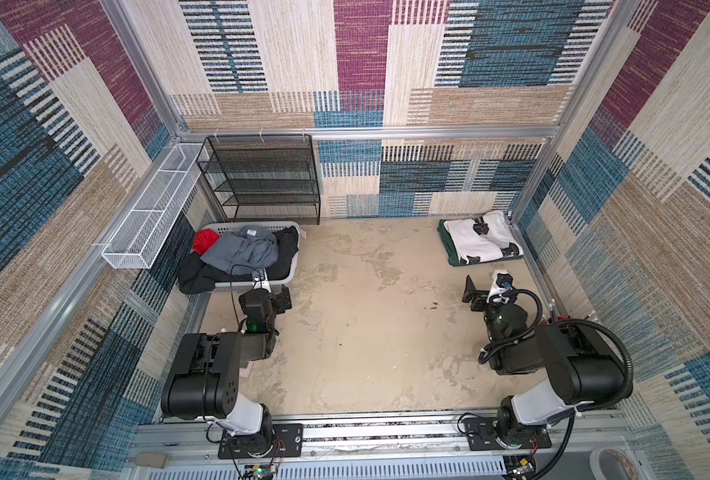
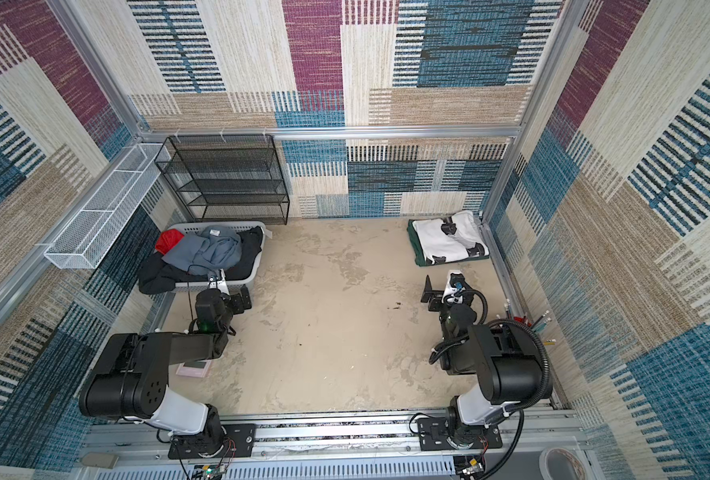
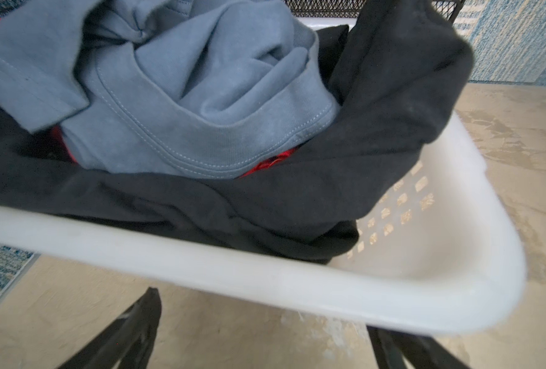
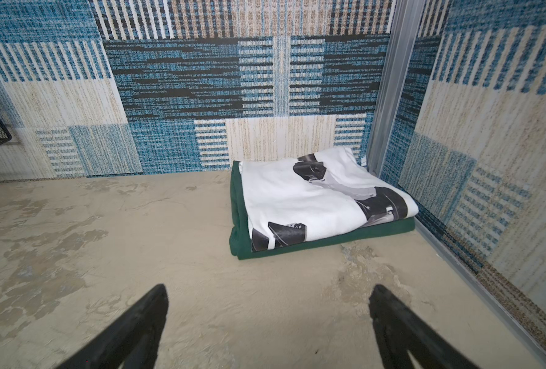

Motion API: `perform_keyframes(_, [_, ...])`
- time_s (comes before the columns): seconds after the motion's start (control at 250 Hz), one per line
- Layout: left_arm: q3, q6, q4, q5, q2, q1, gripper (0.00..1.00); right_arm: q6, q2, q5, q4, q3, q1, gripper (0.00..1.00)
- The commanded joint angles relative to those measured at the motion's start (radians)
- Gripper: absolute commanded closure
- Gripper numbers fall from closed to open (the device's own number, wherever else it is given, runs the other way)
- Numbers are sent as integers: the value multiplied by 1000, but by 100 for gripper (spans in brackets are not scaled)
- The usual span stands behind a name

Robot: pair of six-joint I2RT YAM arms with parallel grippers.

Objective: Fold and stack the t-shirts

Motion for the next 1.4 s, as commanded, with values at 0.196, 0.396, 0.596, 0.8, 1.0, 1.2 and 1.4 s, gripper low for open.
perform_keyframes(0.196, [0, 3, 20, 8, -3, 0, 2, 4, -2, -6, 15, 4, 1, 1])
perform_keyframes(0.396, [-11, -2, 27, -4, -23, 0, 2, -10, -22, -25, -10, 10, 6, 1])
perform_keyframes(0.596, [-60, 4, 80, 7, -68, -2, 0, -7, -86, 69, -88, 27, 27, 1])
perform_keyframes(0.8, [-90, -30, -74, -82, -271, -24, 3, 31, -288, 223, -241, 27, 70, 1])
perform_keyframes(1.0, [-56, -3, -289, -275, -440, -205, 8, 381, -608, 63, -673, 129, 80, 1])
perform_keyframes(1.2, [150, -157, -721, -430, -558, -313, 12, 509, -682, -85, -884, 216, 83, 1])
perform_keyframes(1.4, [494, -174, -1013, -537, -433, -308, 6, 568, -669, -343, -1024, 274, 83, 1])
